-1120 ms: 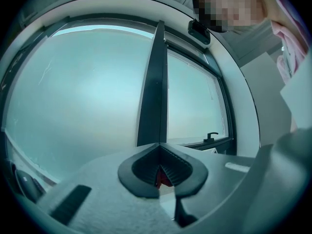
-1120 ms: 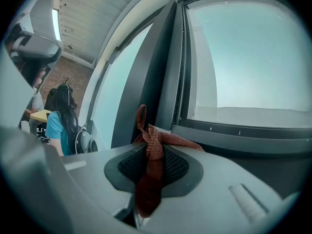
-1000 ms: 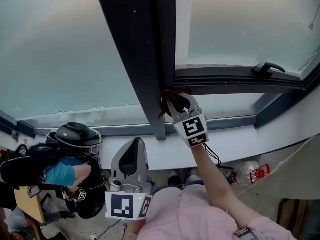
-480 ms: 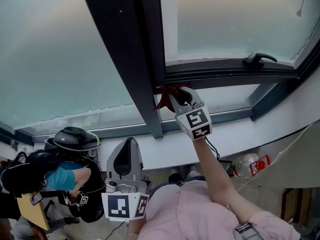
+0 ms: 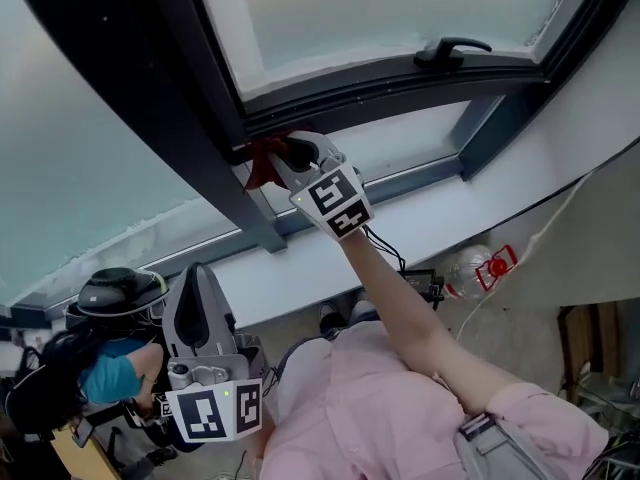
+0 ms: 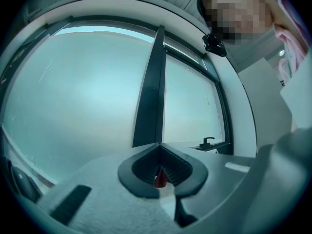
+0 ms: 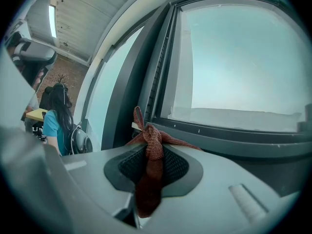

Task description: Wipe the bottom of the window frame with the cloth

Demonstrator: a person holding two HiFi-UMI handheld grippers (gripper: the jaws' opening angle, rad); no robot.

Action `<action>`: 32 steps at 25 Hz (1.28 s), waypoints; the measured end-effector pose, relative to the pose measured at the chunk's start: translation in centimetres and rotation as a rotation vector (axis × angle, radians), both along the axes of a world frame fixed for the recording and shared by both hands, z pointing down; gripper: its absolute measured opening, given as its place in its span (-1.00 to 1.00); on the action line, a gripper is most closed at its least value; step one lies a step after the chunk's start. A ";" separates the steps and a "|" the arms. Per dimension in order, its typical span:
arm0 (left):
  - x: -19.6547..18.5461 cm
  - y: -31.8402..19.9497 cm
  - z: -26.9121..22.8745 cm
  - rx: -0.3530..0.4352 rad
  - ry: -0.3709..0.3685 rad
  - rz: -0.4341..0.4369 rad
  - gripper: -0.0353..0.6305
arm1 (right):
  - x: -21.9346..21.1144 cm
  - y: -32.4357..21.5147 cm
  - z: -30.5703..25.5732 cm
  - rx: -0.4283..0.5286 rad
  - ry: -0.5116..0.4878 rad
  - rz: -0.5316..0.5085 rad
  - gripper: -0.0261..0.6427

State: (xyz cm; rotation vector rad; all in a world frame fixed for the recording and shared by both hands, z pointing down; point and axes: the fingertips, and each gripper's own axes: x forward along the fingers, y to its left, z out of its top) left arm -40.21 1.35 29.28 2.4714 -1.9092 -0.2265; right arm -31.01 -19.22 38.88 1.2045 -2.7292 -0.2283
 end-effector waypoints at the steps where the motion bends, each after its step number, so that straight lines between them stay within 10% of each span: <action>1: 0.3 0.0 0.1 -0.002 -0.001 0.005 -0.91 | 0.3 0.1 0.0 -0.001 0.001 0.002 -0.70; 32: 7.3 -2.8 0.0 -0.007 -0.024 0.115 -0.91 | 10.5 -1.4 0.4 -0.013 -0.029 0.132 -0.69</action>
